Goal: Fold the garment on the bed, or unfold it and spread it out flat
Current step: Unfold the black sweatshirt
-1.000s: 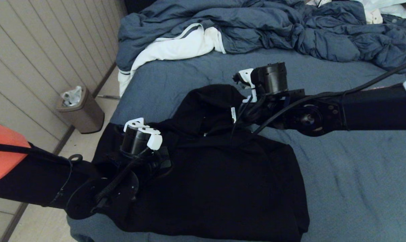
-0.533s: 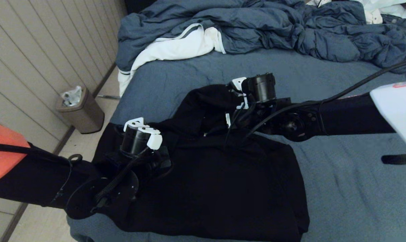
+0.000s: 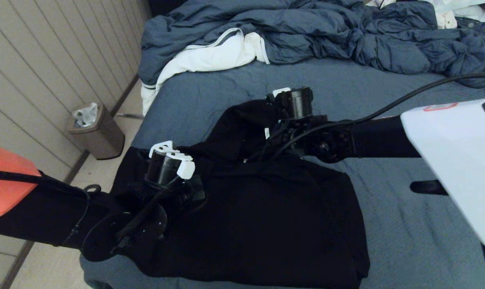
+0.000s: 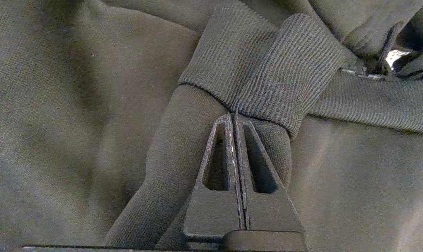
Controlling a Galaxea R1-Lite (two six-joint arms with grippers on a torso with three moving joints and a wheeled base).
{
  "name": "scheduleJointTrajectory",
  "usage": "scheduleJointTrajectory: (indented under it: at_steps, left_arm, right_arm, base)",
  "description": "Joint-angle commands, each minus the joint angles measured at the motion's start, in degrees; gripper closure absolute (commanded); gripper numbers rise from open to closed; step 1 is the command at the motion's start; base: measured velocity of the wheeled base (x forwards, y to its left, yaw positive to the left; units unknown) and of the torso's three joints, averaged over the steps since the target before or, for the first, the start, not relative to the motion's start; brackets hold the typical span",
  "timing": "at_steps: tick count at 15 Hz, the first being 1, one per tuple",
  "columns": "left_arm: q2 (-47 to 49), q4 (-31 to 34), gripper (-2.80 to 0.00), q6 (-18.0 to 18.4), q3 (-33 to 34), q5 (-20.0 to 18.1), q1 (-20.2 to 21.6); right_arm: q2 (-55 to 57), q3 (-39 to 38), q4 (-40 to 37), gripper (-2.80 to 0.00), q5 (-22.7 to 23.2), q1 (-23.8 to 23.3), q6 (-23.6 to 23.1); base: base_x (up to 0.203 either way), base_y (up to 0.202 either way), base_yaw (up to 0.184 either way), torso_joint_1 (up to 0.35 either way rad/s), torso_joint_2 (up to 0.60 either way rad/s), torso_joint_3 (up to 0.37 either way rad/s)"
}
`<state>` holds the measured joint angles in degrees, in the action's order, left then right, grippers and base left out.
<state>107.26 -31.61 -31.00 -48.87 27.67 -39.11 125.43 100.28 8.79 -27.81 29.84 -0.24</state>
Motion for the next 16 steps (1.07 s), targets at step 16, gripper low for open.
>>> scheduleJointTrajectory:
  at_steps: [16]
  left_arm:
    - [-0.6,-0.3,0.0,-0.3,0.2,0.1,0.0]
  right_arm:
    - [-1.1,11.0,31.9,0.0,-16.0,-0.8,-17.3]
  base:
    - [0.0,0.0,0.0,0.0,0.0,0.0]
